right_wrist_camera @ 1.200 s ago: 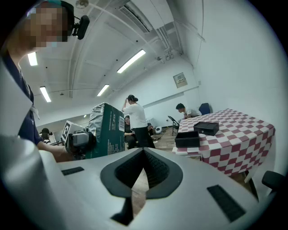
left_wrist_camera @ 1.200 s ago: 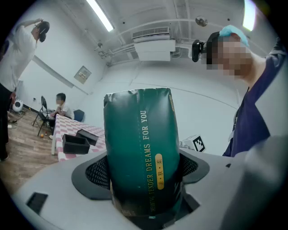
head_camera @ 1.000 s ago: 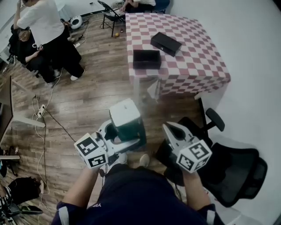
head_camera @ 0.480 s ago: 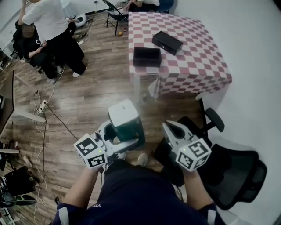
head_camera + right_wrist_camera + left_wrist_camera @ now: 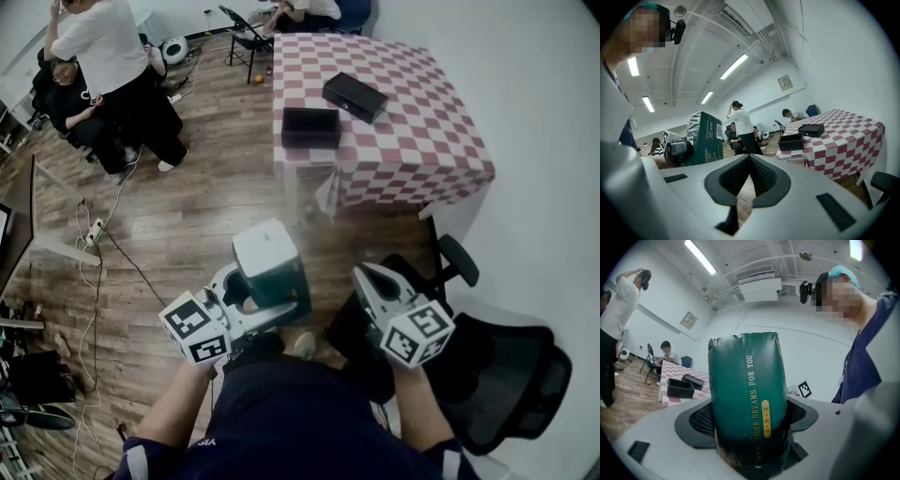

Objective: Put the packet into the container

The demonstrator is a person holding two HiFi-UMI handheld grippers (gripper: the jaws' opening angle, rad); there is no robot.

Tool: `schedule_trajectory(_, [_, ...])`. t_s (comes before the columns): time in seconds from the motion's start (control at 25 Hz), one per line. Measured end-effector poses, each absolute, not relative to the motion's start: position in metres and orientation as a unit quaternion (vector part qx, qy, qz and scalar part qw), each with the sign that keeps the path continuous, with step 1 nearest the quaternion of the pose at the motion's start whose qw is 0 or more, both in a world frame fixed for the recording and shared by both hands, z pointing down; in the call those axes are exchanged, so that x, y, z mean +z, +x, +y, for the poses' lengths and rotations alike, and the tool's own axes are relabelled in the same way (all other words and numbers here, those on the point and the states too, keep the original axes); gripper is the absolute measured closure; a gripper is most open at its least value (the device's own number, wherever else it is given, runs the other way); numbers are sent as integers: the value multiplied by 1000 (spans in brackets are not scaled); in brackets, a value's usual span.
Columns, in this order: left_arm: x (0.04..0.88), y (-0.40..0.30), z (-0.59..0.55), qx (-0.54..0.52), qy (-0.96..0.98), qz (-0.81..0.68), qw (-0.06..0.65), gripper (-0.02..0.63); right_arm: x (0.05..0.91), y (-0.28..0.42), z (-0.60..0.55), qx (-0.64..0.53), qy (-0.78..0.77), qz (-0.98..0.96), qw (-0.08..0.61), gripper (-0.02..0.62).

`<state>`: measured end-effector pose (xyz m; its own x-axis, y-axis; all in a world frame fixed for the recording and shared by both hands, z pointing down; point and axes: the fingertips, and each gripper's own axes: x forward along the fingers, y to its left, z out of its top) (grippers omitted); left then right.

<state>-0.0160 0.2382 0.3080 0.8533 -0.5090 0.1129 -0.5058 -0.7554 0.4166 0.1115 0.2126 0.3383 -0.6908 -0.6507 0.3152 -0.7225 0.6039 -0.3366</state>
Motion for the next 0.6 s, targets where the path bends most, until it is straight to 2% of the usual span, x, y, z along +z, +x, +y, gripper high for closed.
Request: schedule_trajectory(0.6, [337,-33,134,0,937,-254,238,161,363,99,120,243,400,-879,96,578])
